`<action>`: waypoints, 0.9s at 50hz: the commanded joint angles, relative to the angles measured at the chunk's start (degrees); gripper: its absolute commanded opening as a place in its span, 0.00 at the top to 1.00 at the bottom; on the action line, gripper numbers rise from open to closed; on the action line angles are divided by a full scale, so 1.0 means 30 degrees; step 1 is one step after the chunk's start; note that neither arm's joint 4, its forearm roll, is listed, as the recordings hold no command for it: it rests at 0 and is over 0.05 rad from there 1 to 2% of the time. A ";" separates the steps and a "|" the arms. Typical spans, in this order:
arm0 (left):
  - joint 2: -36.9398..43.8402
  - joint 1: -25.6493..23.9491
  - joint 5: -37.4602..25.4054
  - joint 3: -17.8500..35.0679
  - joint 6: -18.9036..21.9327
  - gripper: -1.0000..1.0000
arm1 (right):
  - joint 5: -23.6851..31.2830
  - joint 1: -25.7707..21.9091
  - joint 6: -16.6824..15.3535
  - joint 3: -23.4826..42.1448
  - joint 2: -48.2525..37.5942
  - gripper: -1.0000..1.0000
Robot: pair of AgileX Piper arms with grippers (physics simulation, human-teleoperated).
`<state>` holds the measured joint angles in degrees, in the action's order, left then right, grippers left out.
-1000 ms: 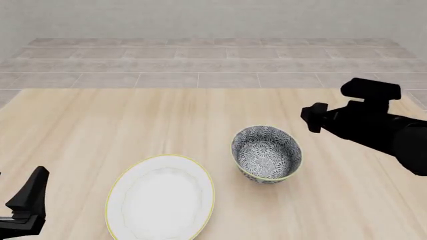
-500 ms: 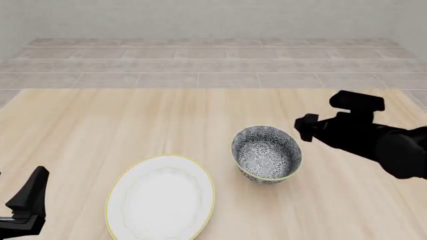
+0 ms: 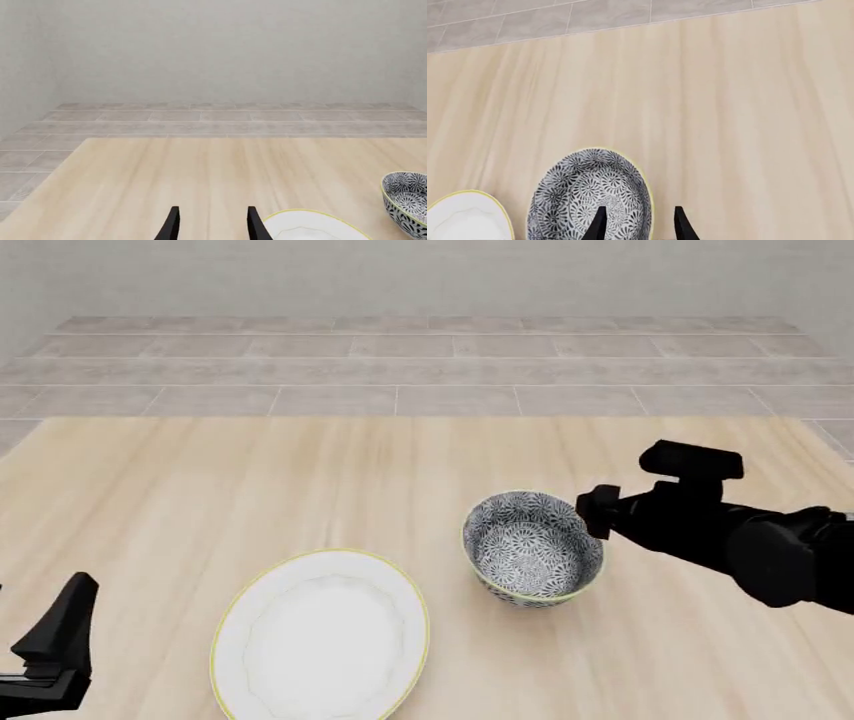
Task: Put the bowl on the plate.
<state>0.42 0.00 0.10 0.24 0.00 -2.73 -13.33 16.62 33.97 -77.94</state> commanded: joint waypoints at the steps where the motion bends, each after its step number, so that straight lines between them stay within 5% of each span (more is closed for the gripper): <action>1: 0.0000 0.0000 0.0000 0.0000 0.0000 0.00 | -0.0326 -0.0050 0.0068 -0.0127 -0.0423 0.00; 45: 0.0000 0.0000 0.0000 0.0000 0.0000 0.00 | -0.2300 -0.0344 0.0716 -0.0480 -0.2573 0.00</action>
<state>0.42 0.00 0.10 0.24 0.00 -8.54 -14.10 18.37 32.62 -84.53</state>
